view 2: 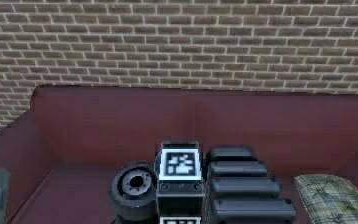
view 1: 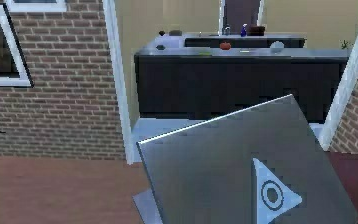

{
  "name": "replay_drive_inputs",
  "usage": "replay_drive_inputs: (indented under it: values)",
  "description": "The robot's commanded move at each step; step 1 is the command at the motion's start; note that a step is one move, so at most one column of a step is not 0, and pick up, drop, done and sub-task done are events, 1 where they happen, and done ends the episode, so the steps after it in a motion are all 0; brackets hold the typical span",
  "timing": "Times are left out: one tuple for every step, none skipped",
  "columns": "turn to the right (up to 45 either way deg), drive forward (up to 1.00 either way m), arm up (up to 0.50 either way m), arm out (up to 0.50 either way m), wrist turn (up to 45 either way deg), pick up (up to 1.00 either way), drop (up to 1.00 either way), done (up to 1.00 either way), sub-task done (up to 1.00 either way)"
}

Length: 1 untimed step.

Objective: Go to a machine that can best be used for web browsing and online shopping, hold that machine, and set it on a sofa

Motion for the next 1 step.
replay_drive_inputs:
  values:
    - [45.0,0.00,0.00,0.00,0.0,0.00,0.00,0.00,0.00]
